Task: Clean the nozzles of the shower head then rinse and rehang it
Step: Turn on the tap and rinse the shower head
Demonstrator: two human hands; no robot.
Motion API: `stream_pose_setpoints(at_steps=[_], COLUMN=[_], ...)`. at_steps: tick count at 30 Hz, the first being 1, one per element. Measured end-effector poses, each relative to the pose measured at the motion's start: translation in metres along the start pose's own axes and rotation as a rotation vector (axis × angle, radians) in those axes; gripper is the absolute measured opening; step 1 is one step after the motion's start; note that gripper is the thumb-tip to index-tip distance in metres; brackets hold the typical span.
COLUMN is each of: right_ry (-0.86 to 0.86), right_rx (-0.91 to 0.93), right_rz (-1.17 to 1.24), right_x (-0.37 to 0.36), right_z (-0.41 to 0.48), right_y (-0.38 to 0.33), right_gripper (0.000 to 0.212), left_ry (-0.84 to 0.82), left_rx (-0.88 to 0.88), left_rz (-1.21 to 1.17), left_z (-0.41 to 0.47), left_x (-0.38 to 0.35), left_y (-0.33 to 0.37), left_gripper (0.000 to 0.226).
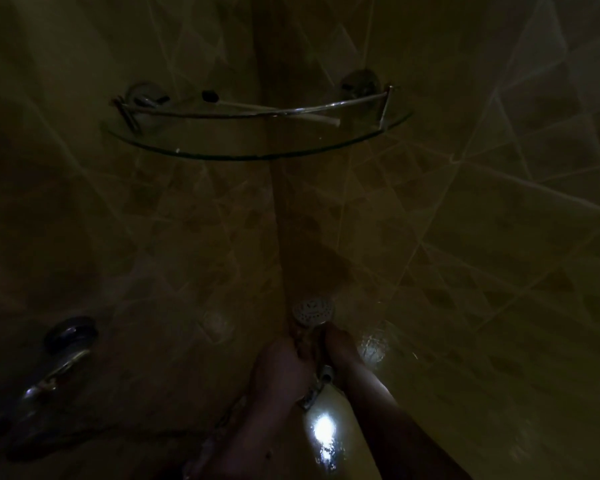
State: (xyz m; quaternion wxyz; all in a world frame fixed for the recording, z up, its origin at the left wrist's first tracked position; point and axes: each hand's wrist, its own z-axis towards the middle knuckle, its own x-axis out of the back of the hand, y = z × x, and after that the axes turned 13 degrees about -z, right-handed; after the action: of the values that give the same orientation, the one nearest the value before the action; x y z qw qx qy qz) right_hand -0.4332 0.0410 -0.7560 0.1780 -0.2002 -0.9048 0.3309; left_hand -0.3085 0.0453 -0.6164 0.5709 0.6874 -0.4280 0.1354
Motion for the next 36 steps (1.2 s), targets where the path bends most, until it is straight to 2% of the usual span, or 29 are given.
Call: stream_pose_setpoints(at_steps=[6, 9, 15, 20, 25, 30, 34, 36], right_ry=[0.003, 0.009, -0.030, -0.055, -0.068, -0.100, -0.113, -0.142], right_rx=[0.018, 0.015, 0.028, 0.066, 0.110, 0.147, 0.142, 0.134], right_rz=[-0.087, -0.100, -0.065, -0.070, -0.108, -0.067, 0.006, 0.030], right_x=[0.015, 0.014, 0.013, 0.019, 0.006, -0.007, -0.017, -0.019], right_z=[-0.046, -0.050, -0.053, -0.070, -0.077, -0.093, -0.100, -0.105], right_y=[-0.023, -0.022, -0.017, -0.016, -0.013, -0.018, -0.020, -0.023], right_gripper=[0.029, 0.034, 0.030, 0.033, 0.045, 0.032, 0.036, 0.037], left_ry=[0.014, -0.004, 0.018, 0.056, 0.104, 0.074, 0.012, -0.015], left_rx=[0.070, 0.050, 0.072, 0.158, 0.209, 0.282, 0.255, 0.254], left_rz=[0.025, 0.020, 0.014, -0.066, 0.006, -0.085, -0.096, -0.076], left_z=[-0.001, -0.004, -0.008, -0.011, -0.014, -0.016, -0.013, -0.006], left_x=[0.009, 0.001, 0.002, 0.033, 0.069, 0.106, 0.118, 0.119], left_y=[-0.012, -0.008, -0.013, -0.052, -0.102, -0.146, -0.165, -0.173], left_gripper=[0.039, 0.038, 0.040, 0.039, 0.037, 0.035, 0.028, 0.035])
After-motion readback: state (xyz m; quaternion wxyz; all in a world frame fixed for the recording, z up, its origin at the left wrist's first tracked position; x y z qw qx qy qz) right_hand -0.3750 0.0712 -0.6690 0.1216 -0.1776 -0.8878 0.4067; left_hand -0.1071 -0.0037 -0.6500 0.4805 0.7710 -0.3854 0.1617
